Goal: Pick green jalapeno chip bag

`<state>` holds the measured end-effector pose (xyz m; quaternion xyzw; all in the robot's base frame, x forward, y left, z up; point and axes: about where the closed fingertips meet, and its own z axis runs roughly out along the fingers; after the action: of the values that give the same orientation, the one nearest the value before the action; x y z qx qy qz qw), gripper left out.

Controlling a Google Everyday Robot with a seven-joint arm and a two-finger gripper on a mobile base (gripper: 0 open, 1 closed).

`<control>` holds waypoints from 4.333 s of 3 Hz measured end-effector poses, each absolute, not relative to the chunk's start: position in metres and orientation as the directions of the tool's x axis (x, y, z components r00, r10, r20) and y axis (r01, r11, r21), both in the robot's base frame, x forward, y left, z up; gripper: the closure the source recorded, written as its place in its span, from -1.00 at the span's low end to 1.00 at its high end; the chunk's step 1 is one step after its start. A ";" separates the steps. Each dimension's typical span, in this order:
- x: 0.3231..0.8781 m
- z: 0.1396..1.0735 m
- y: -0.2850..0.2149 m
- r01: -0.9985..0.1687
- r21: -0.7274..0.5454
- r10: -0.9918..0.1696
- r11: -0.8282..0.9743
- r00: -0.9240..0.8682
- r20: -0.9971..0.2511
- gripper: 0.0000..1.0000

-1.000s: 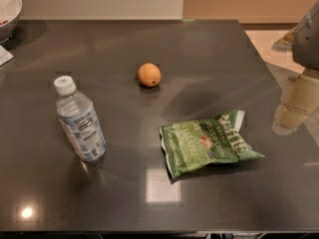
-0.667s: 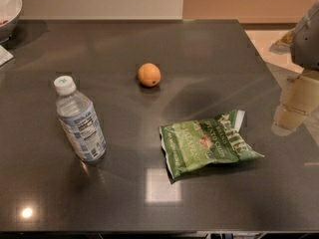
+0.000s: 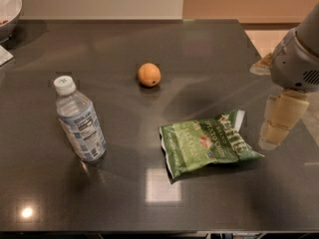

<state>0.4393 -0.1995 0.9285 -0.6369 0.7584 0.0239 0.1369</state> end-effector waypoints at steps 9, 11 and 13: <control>0.438 0.872 -0.164 -0.996 -0.086 -0.966 -0.007 0.029 -0.257 1.00; 0.452 0.928 -0.168 -0.990 -0.140 -0.954 0.010 0.032 -0.298 1.00; 0.475 1.002 -0.157 -0.971 -0.239 -0.928 -0.017 0.104 -0.357 1.00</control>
Offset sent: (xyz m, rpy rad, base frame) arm -0.0092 0.0325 -0.0917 0.0207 0.0650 0.1535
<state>0.4753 -0.1573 1.0018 -0.7113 0.6676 0.0497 0.2144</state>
